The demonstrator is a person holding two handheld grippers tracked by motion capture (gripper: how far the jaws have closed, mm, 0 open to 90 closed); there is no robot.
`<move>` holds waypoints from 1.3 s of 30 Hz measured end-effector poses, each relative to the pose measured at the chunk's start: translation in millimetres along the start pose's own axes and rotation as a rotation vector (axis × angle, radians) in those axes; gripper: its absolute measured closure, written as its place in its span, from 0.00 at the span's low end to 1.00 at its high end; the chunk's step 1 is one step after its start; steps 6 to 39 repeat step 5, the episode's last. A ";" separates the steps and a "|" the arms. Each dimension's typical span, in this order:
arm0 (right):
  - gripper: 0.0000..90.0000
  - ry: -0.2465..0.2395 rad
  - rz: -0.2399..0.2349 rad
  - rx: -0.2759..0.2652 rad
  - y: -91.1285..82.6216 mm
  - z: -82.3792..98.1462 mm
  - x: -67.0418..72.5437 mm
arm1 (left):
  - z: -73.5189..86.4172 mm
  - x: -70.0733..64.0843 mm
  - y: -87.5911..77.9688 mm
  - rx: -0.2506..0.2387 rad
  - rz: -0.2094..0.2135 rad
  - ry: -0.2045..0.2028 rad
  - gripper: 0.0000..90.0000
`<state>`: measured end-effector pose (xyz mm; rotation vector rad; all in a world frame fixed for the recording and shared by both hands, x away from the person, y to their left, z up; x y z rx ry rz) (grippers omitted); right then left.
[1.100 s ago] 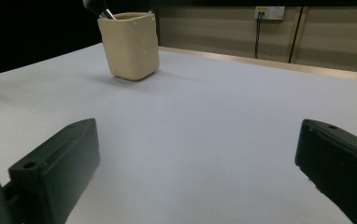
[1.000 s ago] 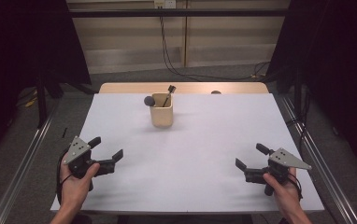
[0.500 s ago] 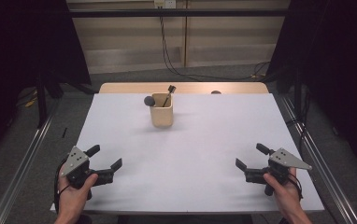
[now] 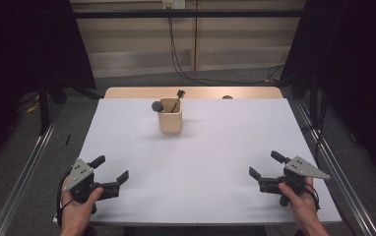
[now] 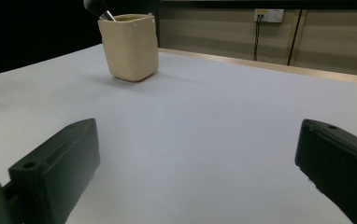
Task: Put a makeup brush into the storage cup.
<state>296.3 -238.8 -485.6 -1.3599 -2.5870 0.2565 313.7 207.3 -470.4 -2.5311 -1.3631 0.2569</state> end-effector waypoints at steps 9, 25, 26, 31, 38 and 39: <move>0.00 0.001 -0.003 0.001 1.7 0.1 -0.5 | -0.1 4.1 -0.6 -0.002 -0.012 -0.008 0.03; 0.00 0.001 -0.003 0.001 1.7 0.1 -0.5 | -0.1 4.1 -0.6 -0.002 -0.012 -0.008 0.03; 0.00 0.001 -0.003 0.001 1.7 0.1 -0.5 | -0.1 4.1 -0.6 -0.002 -0.012 -0.008 0.03; 0.00 0.001 -0.003 0.001 1.7 0.1 -0.5 | -0.1 4.1 -0.6 -0.002 -0.012 -0.008 0.03; 0.00 0.001 -0.003 0.001 1.7 0.1 -0.5 | -0.1 4.1 -0.6 -0.002 -0.012 -0.008 0.03; 0.00 0.001 -0.003 0.001 1.7 0.1 -0.5 | -0.1 4.1 -0.6 -0.002 -0.012 -0.008 0.03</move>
Point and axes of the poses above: each handheld gripper's, and its own axes: y roughly forward along the jaws, z roughly out of its underside, x roughly to its left, the point moved 9 cm from there along y, roughly forward along the jaws, and after that the axes turned 5 degrees about -z, right-handed, at the moved point
